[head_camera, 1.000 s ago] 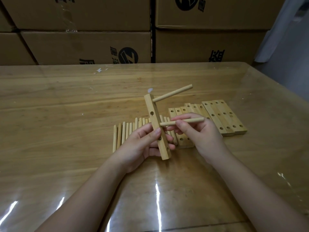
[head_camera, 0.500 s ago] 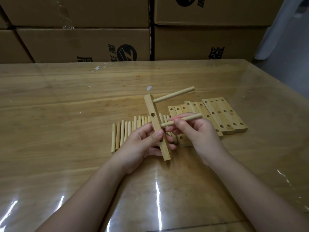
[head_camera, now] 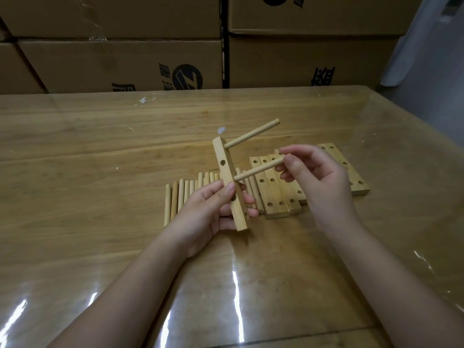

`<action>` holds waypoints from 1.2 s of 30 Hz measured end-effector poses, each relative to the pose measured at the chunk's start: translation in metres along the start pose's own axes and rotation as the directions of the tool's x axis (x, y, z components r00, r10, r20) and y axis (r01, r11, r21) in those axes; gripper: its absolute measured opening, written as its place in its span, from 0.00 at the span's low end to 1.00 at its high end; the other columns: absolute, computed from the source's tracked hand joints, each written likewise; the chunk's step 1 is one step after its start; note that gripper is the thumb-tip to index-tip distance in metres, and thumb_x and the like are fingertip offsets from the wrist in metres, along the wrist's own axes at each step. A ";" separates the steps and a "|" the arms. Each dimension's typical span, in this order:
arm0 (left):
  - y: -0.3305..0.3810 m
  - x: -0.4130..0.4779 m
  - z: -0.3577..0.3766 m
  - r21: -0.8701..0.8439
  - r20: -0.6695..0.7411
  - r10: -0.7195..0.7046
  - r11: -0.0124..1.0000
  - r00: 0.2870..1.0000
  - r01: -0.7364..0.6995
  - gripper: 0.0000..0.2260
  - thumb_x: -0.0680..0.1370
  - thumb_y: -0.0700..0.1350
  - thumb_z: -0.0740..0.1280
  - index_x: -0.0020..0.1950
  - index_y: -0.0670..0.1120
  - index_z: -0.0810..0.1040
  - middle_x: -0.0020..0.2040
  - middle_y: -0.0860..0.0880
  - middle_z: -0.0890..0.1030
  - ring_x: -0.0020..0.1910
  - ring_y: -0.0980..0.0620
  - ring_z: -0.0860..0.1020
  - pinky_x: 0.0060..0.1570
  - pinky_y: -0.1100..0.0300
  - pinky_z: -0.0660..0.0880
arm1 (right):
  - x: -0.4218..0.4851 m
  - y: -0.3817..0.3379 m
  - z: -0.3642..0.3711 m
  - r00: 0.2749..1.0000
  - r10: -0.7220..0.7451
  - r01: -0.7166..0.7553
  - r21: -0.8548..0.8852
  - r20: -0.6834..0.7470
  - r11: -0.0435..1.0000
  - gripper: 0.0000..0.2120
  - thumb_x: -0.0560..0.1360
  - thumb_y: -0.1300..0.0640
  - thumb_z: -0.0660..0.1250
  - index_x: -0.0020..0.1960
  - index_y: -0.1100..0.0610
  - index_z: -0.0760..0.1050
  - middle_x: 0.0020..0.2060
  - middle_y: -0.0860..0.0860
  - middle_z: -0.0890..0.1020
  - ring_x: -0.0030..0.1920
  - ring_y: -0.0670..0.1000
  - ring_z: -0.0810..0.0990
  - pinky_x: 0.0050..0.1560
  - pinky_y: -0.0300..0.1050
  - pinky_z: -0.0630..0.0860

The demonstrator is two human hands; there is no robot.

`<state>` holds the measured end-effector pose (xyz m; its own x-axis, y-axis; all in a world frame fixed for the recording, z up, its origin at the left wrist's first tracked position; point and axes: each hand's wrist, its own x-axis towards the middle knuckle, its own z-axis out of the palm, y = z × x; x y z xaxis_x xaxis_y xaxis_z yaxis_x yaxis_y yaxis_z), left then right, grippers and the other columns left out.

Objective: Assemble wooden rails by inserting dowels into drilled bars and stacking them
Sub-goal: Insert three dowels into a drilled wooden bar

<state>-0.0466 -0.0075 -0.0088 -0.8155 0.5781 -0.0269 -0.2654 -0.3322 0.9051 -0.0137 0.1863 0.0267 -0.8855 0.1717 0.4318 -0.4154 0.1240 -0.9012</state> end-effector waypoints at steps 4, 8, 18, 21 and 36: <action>-0.001 0.001 -0.001 -0.001 0.001 -0.006 1.000 1.000 0.006 0.18 0.71 0.52 0.69 0.54 0.41 0.76 0.45 0.43 0.84 0.43 0.47 0.84 0.38 0.56 0.82 | 0.002 0.004 -0.001 1.000 0.018 -0.018 -0.042 -0.005 0.999 0.06 0.76 0.61 0.65 0.49 0.53 0.78 0.39 0.44 0.83 0.42 0.43 0.82 0.42 0.32 0.76; -0.001 0.001 -0.001 0.013 0.004 -0.004 1.000 1.000 0.004 0.18 0.71 0.52 0.69 0.54 0.41 0.75 0.44 0.44 0.84 0.42 0.47 0.84 0.36 0.57 0.81 | 0.001 0.006 0.000 0.999 0.025 -0.026 -0.034 -0.028 0.999 0.04 0.75 0.60 0.65 0.46 0.54 0.78 0.36 0.45 0.83 0.39 0.43 0.82 0.40 0.32 0.76; -0.002 0.001 -0.004 0.021 0.028 -0.009 1.000 1.000 0.009 0.18 0.72 0.52 0.68 0.55 0.41 0.75 0.45 0.44 0.84 0.44 0.47 0.84 0.36 0.58 0.81 | 0.000 0.007 0.002 0.999 0.019 -0.020 -0.017 -0.035 1.000 0.05 0.74 0.54 0.65 0.47 0.55 0.78 0.35 0.46 0.83 0.38 0.44 0.81 0.39 0.33 0.76; 0.000 0.001 -0.005 -0.040 0.010 0.000 0.999 1.000 0.000 0.16 0.72 0.52 0.68 0.53 0.43 0.79 0.45 0.44 0.84 0.43 0.47 0.84 0.37 0.57 0.82 | 0.000 0.005 0.002 1.000 0.017 -0.017 0.017 -0.021 1.000 0.13 0.74 0.46 0.61 0.54 0.51 0.75 0.39 0.48 0.83 0.40 0.45 0.82 0.42 0.35 0.77; 0.003 0.005 -0.012 -0.294 -0.119 0.030 0.954 0.992 -0.064 0.15 0.75 0.52 0.63 0.47 0.44 0.84 0.42 0.46 0.84 0.38 0.50 0.84 0.35 0.58 0.81 | -0.005 0.034 0.003 0.854 0.216 0.294 -0.782 0.473 0.550 0.36 0.71 0.37 0.64 0.74 0.43 0.54 0.72 0.40 0.61 0.72 0.41 0.54 0.73 0.47 0.46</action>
<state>-0.0575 -0.0150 -0.0117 -0.8787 0.4748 -0.0503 -0.3521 -0.5732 0.7399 -0.0240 0.1869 -0.0060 -0.9446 -0.2888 0.1557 -0.3258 0.8825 -0.3392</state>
